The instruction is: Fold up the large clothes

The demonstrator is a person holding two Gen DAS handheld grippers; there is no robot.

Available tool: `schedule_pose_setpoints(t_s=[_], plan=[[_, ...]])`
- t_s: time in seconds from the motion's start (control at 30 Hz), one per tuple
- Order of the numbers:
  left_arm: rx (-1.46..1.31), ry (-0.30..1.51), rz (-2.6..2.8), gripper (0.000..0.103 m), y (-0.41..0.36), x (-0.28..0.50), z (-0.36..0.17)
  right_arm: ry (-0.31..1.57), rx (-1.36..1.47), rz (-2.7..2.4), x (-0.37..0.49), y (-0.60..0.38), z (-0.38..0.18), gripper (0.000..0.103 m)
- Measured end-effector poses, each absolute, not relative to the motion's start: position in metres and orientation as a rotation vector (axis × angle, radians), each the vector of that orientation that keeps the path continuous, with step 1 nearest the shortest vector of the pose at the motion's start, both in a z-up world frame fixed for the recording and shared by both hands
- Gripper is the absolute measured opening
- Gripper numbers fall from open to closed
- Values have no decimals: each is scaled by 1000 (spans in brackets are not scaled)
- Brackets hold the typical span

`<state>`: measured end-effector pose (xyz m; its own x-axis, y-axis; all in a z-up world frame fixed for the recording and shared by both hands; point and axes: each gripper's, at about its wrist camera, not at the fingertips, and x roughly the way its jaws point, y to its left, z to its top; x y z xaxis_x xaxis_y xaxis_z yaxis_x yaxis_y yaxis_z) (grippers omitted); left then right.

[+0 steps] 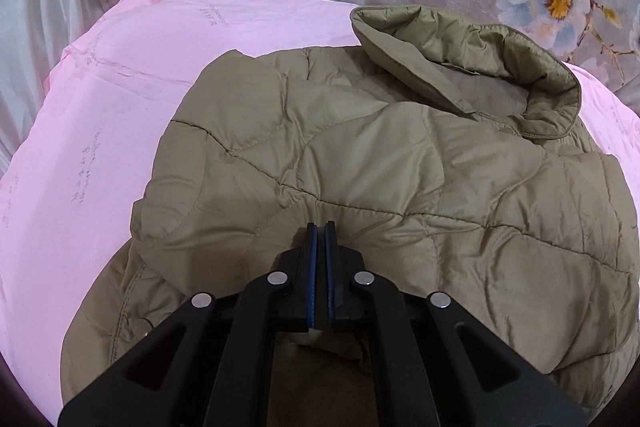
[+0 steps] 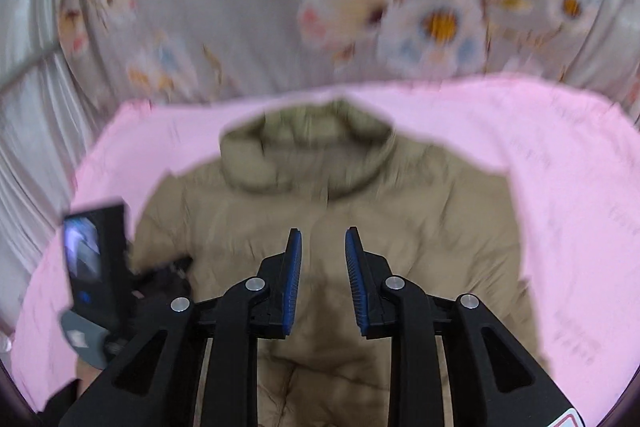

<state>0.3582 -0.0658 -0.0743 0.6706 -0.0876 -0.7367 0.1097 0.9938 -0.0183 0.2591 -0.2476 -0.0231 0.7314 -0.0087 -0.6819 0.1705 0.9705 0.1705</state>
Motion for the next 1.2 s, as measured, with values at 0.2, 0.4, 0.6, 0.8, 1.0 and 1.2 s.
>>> schedule_pose_setpoints(t_s=[0.2, 0.4, 0.6, 0.8, 1.0, 1.2], plan=[[58, 797, -105, 3, -70, 354, -79, 861, 255, -122, 270, -251, -86, 15], [54, 782, -104, 3, -70, 353, -82, 846, 211, -134, 266, -242, -101, 15], [89, 775, -89, 2, -75, 353, -84, 841, 200, -140, 268, -241, -104, 15], [46, 778, -111, 2, -69, 352, -82, 841, 216, -129, 266, -242, -103, 16], [-157, 829, -213, 34, -39, 364, -36, 777, 346, -86, 257, -270, -59, 27], [-268, 819, -307, 70, -55, 424, 7, 680, 609, -40, 302, -324, -26, 33]])
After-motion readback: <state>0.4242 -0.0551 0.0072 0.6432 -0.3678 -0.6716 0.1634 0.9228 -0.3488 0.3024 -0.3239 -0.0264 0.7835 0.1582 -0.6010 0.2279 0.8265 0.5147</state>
